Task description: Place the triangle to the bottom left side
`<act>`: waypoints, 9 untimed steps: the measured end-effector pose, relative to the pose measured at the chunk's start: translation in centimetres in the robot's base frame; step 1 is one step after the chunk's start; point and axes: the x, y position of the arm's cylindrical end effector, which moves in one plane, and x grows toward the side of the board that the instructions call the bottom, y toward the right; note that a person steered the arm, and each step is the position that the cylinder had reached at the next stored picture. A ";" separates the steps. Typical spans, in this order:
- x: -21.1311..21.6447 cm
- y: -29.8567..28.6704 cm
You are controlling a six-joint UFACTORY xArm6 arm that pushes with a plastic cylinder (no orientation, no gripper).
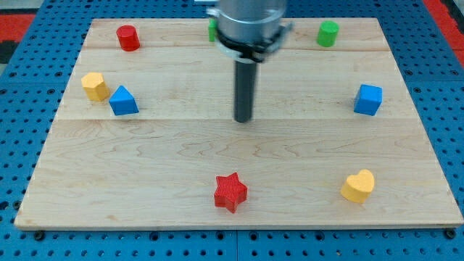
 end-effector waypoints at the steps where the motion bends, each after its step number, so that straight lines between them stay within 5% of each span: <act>1: -2.1 -7.7; 3: -6.2 -14.9; 4: -4.5 -20.4; 5: -1.4 -21.2; 8: -5.8 -17.9; 9: -2.2 -15.3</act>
